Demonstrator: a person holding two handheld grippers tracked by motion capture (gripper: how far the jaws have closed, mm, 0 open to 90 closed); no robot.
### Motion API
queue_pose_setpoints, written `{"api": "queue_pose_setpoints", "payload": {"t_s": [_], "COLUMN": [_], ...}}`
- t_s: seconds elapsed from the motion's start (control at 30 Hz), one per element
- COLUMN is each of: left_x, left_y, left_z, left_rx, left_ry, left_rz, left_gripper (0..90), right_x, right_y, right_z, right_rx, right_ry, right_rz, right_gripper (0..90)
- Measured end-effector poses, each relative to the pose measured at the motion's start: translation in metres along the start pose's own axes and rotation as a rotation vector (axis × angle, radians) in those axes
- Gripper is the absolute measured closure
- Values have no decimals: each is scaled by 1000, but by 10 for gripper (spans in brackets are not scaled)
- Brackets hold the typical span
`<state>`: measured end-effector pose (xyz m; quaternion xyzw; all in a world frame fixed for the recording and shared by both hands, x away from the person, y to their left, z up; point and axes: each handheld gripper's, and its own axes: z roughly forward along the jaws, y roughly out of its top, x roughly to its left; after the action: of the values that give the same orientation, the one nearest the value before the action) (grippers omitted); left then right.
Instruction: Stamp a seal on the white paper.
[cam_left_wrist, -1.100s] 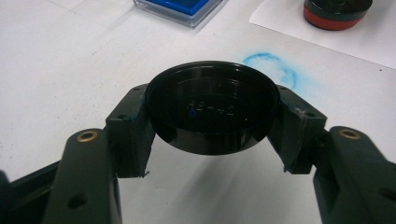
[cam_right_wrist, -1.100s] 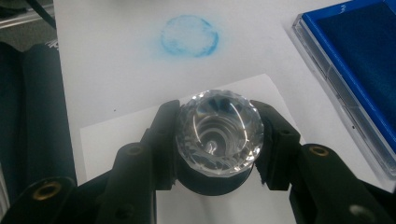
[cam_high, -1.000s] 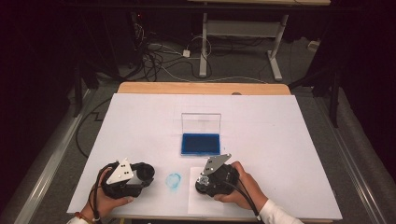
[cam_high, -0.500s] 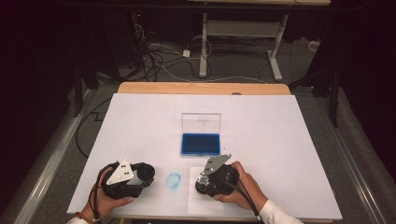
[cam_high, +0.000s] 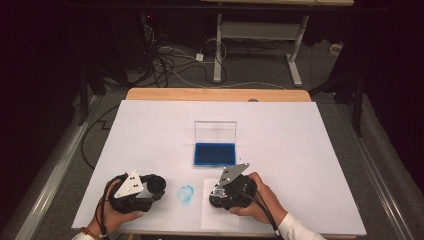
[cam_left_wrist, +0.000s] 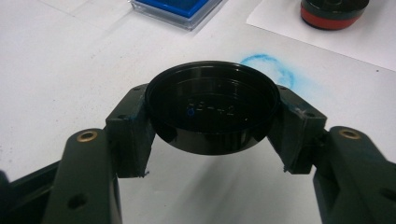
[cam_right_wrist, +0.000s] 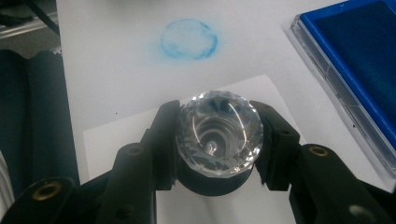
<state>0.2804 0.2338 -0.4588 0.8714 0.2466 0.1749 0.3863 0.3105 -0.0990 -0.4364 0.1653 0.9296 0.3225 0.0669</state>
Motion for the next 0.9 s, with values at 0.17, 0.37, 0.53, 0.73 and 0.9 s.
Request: {"api": "queue_pose_setpoints", "payload": {"t_s": [0.17, 0.37, 0.53, 0.73, 0.9], "left_x": [0, -1, -2, -4, -5], "left_y": [0, 2, 3, 4, 4], "left_z": [0, 0, 1, 3, 5], "left_rx": [-3, -6, -2, 4, 10], "left_ry": [1, 0, -4, -10, -14], "left_rz": [1, 3, 9, 13, 16], "left_gripper": [367, 367, 367, 367, 367], "right_x": [-2, -6, -8, -8, -6], "right_y": [5, 7, 7, 7, 8], "right_z": [-17, -35, -50, -60, -60], "right_rx": [-77, -131, -172, -193, -189], "right_ry": [-4, -31, -58, -71, -68], "right_rz": [15, 32, 39, 39, 29], "right_gripper": [566, 566, 565, 565, 565]}}
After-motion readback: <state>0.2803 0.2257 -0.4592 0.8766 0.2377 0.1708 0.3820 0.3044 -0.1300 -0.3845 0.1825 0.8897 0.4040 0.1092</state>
